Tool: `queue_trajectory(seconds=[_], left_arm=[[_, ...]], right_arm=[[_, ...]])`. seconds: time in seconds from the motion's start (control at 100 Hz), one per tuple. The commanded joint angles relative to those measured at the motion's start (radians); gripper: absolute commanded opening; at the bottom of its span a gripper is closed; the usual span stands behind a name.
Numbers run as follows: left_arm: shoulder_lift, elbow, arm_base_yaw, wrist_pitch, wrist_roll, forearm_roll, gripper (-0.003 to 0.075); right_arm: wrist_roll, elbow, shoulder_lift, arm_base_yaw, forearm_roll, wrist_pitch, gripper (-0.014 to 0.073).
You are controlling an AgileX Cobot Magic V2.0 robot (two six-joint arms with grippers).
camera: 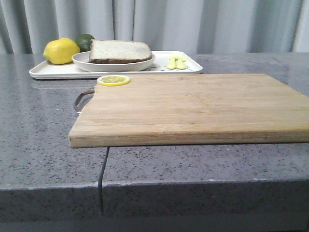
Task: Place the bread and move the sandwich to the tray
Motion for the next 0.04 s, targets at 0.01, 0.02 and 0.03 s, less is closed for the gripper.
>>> queue_trajectory(seconds=[0.01, 0.02, 0.03], left_arm=[[-0.033, 0.015, 0.002, -0.073, -0.01, -0.008, -0.0019], [-0.033, 0.015, 0.002, -0.073, -0.01, -0.008, -0.0019], [-0.033, 0.015, 0.002, -0.073, -0.01, -0.008, -0.0019]], right_arm=[[0.002, 0.0, -0.02, 0.002, -0.011, -0.085, -0.0067], [0.002, 0.0, -0.02, 0.002, -0.011, -0.085, -0.0067], [0.002, 0.0, -0.02, 0.002, -0.011, -0.085, -0.0067]])
